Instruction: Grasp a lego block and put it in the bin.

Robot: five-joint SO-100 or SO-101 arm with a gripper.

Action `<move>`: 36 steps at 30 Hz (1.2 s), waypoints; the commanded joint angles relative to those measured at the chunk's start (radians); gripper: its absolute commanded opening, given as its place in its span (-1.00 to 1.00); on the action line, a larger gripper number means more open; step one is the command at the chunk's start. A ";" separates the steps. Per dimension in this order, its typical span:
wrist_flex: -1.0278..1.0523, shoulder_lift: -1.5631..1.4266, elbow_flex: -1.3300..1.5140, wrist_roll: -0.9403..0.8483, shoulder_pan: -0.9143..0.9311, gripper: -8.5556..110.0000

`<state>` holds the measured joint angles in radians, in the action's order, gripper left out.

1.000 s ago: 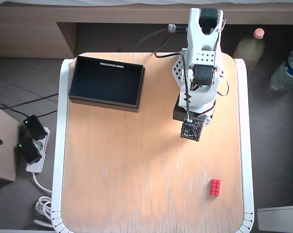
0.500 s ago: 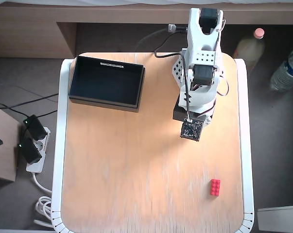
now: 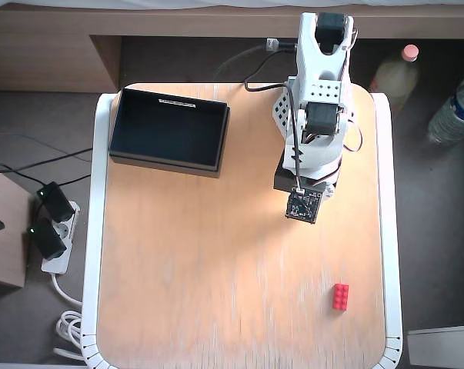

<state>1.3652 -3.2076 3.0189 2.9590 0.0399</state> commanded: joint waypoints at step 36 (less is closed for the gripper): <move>-0.003 -0.012 0.101 0.167 -0.003 -0.84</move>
<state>1.3652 -3.2076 3.0189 3.1002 0.0399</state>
